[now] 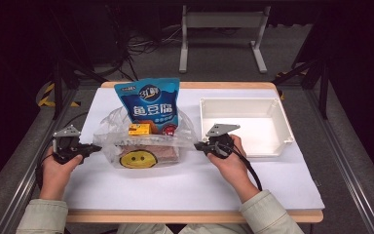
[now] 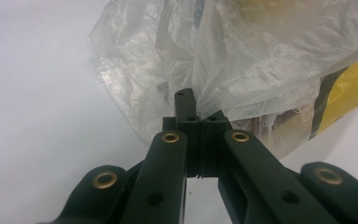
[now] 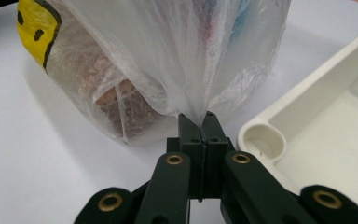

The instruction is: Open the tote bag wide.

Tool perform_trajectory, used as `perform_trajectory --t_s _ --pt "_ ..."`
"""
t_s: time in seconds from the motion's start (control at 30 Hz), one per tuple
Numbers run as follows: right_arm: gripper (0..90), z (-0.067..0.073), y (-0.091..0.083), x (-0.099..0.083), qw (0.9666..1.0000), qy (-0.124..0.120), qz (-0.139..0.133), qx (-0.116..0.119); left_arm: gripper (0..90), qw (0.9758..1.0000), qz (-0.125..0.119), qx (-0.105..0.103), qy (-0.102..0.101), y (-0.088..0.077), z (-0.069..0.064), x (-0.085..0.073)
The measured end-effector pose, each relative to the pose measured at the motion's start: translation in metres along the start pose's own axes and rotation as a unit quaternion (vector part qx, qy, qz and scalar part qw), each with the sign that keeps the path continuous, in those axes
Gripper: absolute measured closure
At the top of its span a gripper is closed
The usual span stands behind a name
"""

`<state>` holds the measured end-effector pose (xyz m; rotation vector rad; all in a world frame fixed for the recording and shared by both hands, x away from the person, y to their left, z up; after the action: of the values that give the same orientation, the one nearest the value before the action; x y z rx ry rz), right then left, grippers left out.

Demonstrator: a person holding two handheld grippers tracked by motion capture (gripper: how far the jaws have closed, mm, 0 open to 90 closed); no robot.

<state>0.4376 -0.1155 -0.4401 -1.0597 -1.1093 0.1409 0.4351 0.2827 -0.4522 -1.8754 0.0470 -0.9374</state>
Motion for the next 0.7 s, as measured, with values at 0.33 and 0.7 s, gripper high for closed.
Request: perform_trajectory --t_s 0.33,0.7 --pt "90.0 -0.001 0.011 -0.011 0.9995 0.003 0.03 0.005 89.7 0.9995 0.029 -0.009 -0.005 0.011 0.004 -0.006" --pt "90.0 0.004 0.003 -0.008 0.9997 -0.005 0.022 0.005 85.3 0.9999 -0.001 -0.01 0.005 0.003 0.002 -0.003"
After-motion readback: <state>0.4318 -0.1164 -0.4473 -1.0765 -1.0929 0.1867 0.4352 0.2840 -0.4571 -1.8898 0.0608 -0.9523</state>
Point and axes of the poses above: each handheld gripper's, and its own axes: y roughly forward along the jaws, x roughly out of its top, z roughly to its left, the point moved 6 cm from there along y, roughly forward along the jaws, and after that the axes turned 12 degrees about z, right-handed, at the moved point
